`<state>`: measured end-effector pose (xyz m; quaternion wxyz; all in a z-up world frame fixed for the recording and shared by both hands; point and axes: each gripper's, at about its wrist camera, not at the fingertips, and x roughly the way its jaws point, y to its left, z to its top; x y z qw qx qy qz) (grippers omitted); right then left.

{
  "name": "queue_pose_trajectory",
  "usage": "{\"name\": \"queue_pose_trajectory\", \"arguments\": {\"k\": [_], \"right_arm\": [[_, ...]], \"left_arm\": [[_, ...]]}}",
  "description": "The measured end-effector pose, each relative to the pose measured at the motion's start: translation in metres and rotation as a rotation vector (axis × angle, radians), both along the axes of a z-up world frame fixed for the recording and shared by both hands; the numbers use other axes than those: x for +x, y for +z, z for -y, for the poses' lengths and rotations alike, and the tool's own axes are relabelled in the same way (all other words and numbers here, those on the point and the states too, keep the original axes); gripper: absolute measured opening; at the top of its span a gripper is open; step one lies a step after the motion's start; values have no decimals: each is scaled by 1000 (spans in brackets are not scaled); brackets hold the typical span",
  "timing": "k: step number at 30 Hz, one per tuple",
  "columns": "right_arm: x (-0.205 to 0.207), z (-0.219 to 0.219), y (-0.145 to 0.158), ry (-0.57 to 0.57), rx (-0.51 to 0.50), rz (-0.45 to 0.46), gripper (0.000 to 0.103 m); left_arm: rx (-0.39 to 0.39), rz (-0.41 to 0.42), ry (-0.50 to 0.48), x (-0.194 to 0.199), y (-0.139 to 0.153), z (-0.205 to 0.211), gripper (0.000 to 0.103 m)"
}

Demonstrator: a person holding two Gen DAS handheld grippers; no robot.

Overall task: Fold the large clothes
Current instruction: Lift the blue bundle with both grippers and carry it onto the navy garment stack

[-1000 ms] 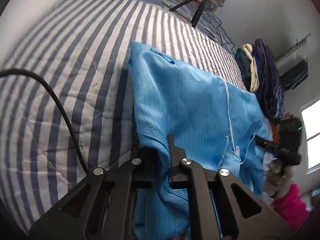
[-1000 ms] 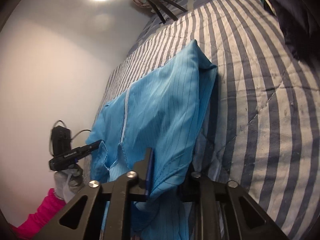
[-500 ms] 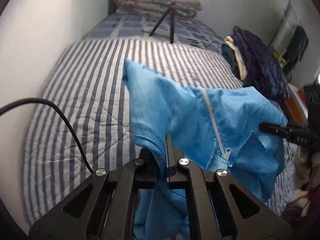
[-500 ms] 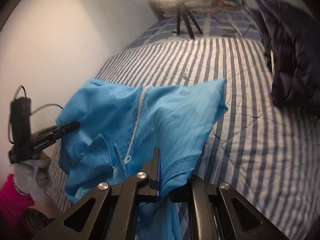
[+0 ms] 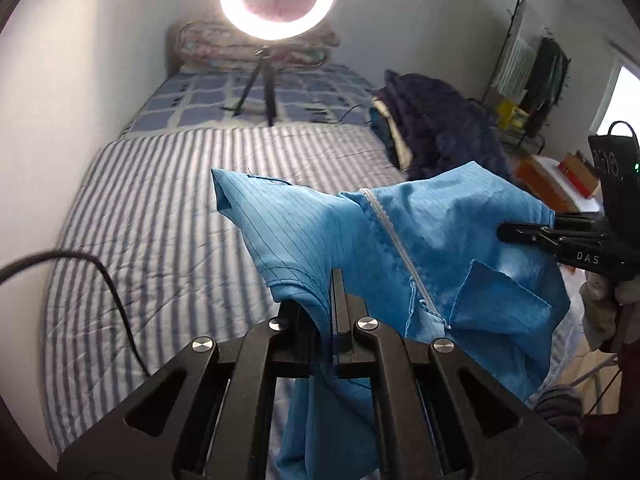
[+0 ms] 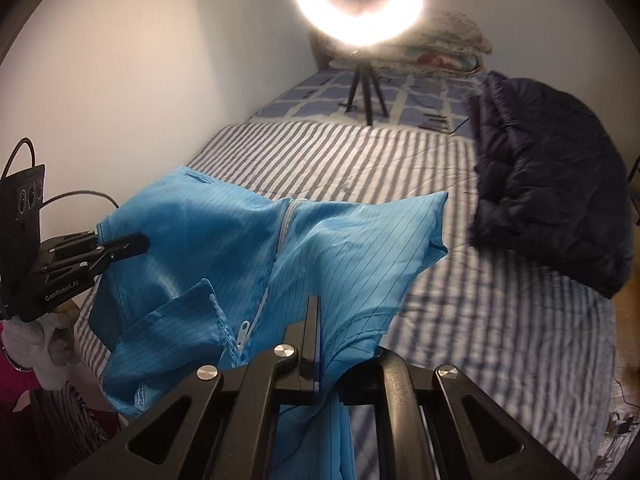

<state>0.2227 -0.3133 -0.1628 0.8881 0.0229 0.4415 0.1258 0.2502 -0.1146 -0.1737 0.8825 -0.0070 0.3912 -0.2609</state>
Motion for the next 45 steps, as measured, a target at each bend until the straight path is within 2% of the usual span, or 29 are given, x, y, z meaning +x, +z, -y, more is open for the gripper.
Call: {"name": "queue_pose_trajectory", "arguments": {"k": [9,18,30,34,38,45], "right_arm": [[-5,88,34,-102,45,64,2],[25,156,75,-184,-84,161,2],[104,227,120,-281,-194,297,2],[137,252,129,-308,-249,326,2],[166,276,133,-329,-264,348,2],[208,312,105,-326,-263,334,2]], "left_arm": [[-84,49,-77,37,33,49,2],[-106,162,-150,93,70,128,2],[-138,316,-164,189,120,226,2],[-151,345,-161,213,122,250,2],[-177,331,-144,242,116,274,2],[-191,275,-129,271,76,299,2]]}}
